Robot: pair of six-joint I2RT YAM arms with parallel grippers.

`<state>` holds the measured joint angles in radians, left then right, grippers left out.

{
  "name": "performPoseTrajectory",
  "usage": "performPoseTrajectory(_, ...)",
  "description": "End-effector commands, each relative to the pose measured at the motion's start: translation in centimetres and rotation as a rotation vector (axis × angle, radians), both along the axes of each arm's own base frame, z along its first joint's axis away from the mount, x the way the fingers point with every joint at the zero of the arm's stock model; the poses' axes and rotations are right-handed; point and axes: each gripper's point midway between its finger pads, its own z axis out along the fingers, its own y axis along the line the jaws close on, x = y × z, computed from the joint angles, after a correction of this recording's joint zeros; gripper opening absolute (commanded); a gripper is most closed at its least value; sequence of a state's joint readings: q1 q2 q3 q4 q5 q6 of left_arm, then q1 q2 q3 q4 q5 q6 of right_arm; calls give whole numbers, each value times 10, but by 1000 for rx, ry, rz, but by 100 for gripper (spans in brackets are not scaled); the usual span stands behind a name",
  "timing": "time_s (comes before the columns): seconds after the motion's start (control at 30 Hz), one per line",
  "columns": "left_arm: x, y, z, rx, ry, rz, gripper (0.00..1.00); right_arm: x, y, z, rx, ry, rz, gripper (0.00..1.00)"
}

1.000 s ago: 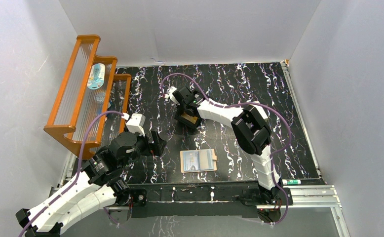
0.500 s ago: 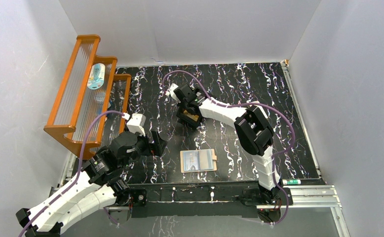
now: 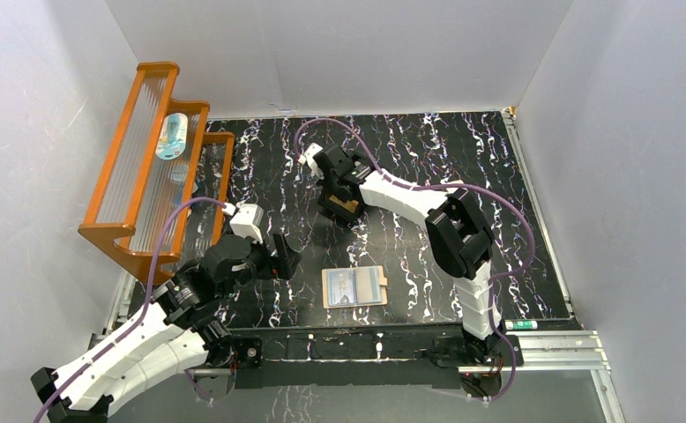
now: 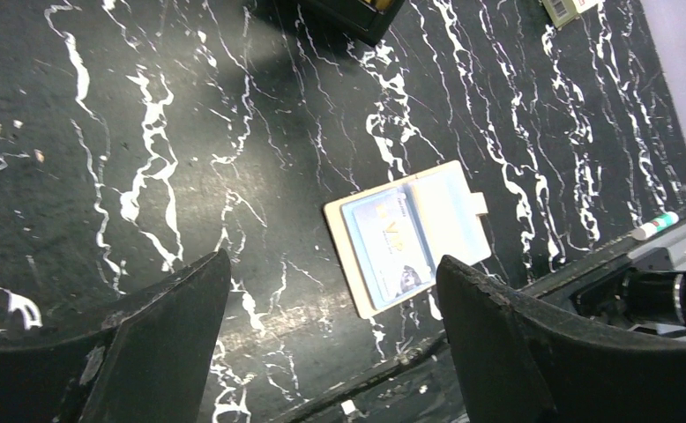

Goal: Put the credit cards into the card holder
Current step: Pick up the credit card from the storage box.

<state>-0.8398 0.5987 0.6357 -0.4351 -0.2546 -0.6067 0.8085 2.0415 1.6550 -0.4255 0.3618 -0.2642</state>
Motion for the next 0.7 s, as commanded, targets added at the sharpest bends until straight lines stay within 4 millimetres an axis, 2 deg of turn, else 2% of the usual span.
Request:
performPoseTrajectory(0.0,-2,-16,6,-116,66,12,81,-13,15,80,271,-19,-40,0)
performPoseTrajectory(0.13,-4,-28,9,-170,131,24,78,-37,17,106,446,24,-46,0)
performPoseTrajectory(0.17,-4,-31,12,-185,145,22,78,-47,18,118,512,38,-37,0)
performPoseTrajectory(0.2,-4,-34,15,-198,156,18,77,-58,18,119,560,68,-28,0)
performPoseTrajectory(0.27,-5,-42,24,-233,177,4,75,-79,22,137,694,117,0,0)
performPoseTrajectory(0.37,-6,-53,42,-306,182,-17,72,-114,27,160,906,203,60,0)
performPoseTrajectory(0.53,-10,-66,80,-471,136,-68,66,-170,23,201,1244,320,150,0)
performPoseTrajectory(0.67,-12,-67,106,-574,86,-87,67,-201,12,226,1415,377,216,0)
